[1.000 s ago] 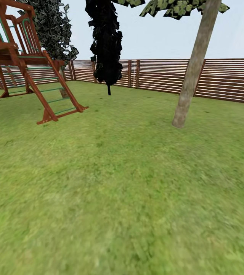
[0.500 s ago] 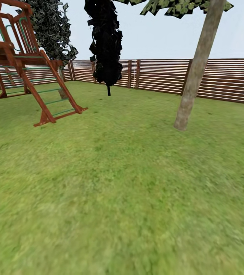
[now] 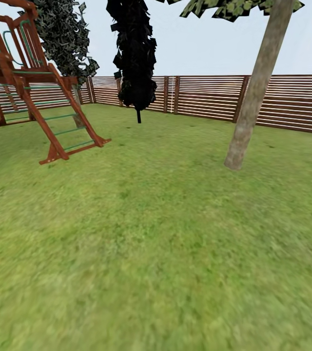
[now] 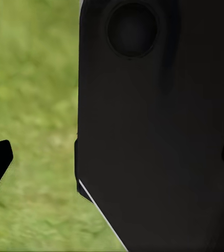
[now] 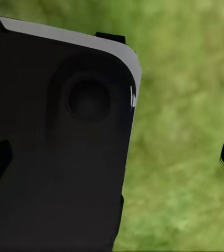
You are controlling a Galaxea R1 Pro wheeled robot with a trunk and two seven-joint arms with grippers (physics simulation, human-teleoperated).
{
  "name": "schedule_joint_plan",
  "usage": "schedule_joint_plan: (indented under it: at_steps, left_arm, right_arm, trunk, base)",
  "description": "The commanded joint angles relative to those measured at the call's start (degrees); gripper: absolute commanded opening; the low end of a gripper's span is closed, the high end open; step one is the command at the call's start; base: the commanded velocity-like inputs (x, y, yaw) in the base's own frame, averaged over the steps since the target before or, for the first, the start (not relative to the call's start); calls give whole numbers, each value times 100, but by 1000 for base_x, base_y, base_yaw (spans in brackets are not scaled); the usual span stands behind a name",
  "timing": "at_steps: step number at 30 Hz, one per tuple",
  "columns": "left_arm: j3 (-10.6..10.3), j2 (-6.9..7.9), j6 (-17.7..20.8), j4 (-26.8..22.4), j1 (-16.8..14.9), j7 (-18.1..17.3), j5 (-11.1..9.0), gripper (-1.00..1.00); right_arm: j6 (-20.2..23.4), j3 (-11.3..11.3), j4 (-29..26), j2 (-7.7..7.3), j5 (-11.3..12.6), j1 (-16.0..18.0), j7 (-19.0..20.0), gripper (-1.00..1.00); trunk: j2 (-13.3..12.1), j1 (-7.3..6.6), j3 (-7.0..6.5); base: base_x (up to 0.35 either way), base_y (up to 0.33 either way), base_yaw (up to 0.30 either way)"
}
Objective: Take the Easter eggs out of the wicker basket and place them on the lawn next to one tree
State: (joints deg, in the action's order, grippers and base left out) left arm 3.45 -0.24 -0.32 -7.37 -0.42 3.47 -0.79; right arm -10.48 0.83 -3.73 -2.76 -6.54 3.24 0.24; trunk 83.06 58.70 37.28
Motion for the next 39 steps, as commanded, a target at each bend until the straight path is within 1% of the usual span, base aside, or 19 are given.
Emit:
schedule_joint_plan:
  at_steps: [1,39]
  left_arm:
    - [33,-2,-3,-1,-2,5,-9,100]
    - [33,-1,-3,-1,-2,5,-9,100]
  right_arm:
    - [-16,4,4,2,-40,3,4,100]
    - [-16,-4,10,0,-18,5,2,100]
  trunk:
    - [2,3,5]
    - [2,3,5]
  base:
    - [328,0,0]
    - [328,0,0]
